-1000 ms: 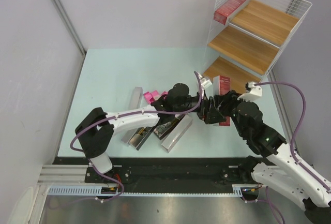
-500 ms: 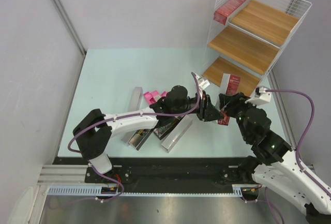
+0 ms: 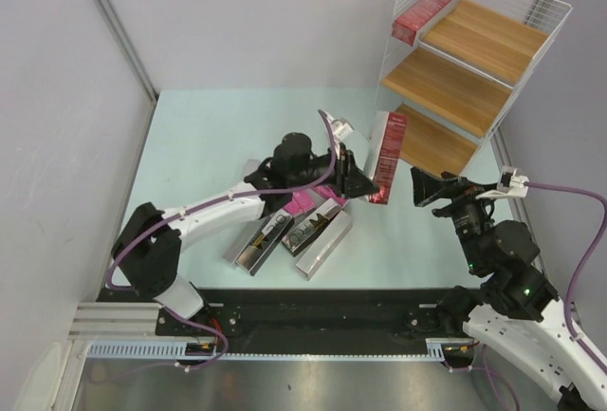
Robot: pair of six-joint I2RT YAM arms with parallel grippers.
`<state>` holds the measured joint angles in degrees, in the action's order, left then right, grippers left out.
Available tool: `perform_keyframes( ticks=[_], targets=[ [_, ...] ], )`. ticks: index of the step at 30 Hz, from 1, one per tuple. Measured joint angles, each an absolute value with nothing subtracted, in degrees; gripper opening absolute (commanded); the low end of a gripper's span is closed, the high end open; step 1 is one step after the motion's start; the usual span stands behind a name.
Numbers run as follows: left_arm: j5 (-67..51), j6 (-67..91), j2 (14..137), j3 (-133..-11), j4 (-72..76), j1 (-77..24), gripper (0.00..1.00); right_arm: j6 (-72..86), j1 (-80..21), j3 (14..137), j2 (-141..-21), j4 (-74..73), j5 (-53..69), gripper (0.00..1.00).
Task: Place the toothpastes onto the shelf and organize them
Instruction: Pick up the toothpaste from the center of the board.
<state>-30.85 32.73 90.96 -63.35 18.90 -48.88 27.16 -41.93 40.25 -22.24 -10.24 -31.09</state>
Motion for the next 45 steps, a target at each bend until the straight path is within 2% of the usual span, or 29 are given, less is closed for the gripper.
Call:
perform_keyframes(
  ticks=[6, 10, 17, 22, 25, 26, 28, 29, 32, 35, 37, 38, 41, 42, 45],
  targets=[
    [-44.2, 31.4, 89.3, -67.1, 18.5, -44.0, 0.33, 20.5, -41.9, 44.4, -24.7, -9.3, -22.2, 1.00],
    [-57.9, 35.9, 89.3, -69.0, 28.2, -44.3, 0.33, 16.0, -41.9, 47.7, -27.9, -9.2, -12.6, 1.00],
    [-72.1, 60.3, 91.5, -68.9, 59.5, -44.5, 0.32, 12.7, -40.1, 53.3, -29.8, -9.2, 3.9, 1.00],
    [-78.0, 78.4, 96.4, -71.8, 69.4, -45.0, 0.31, 13.1, -35.9, 55.1, -31.7, -8.0, 15.4, 0.98],
    [-79.5, 82.6, 97.2, -71.8, 71.9, -45.0, 0.31, 14.9, -32.7, 55.2, -34.1, -6.9, 22.2, 0.93],
    [-79.8, 83.3, 97.2, -71.8, 72.4, -45.0, 0.31, 15.5, -32.0, 55.2, -34.9, -6.5, 23.8, 0.84],
    [-80.4, 84.7, 97.2, -71.8, 73.5, -45.0, 0.32, 17.3, -30.1, 55.3, -36.8, -5.0, 28.2, 0.77],
    [-80.6, 85.1, 97.2, -71.8, 73.8, -45.0, 0.32, 18.4, -29.4, 55.3, -37.7, -4.2, 30.1, 0.67],
    [-80.8, 85.4, 97.2, -71.8, 74.7, -44.8, 0.35, 22.2, -27.7, 55.3, -39.3, -1.7, 34.7, 0.54],
    [-80.9, 85.1, 97.2, -71.8, 75.6, -44.7, 0.36, 25.4, -27.1, 55.3, -39.8, 0.1, 37.9, 0.52],
    [-80.8, 85.1, 97.2, -71.8, 76.0, -44.6, 0.50, 26.4, -26.9, 55.3, -39.8, 0.6, 38.6, 0.50],
    [-80.7, 85.1, 97.2, -71.8, 76.0, -44.3, 0.54, 26.6, -26.7, 55.3, -39.8, 0.8, 38.7, 0.47],
    [-79.6, 86.1, 97.2, -71.8, 75.9, -42.6, 0.86, 26.5, -26.5, 55.3, -39.8, 1.3, 38.8, 0.41],
    [-79.0, 86.6, 97.2, -71.8, 75.8, -41.3, 1.00, 26.4, -26.5, 55.3, -39.6, 1.5, 38.3, 0.41],
    [-75.9, 87.3, 97.1, -71.8, 75.6, -36.2, 1.00, 25.9, -26.1, 55.3, -39.3, 0.7, 36.4, 0.39]
  ],
)
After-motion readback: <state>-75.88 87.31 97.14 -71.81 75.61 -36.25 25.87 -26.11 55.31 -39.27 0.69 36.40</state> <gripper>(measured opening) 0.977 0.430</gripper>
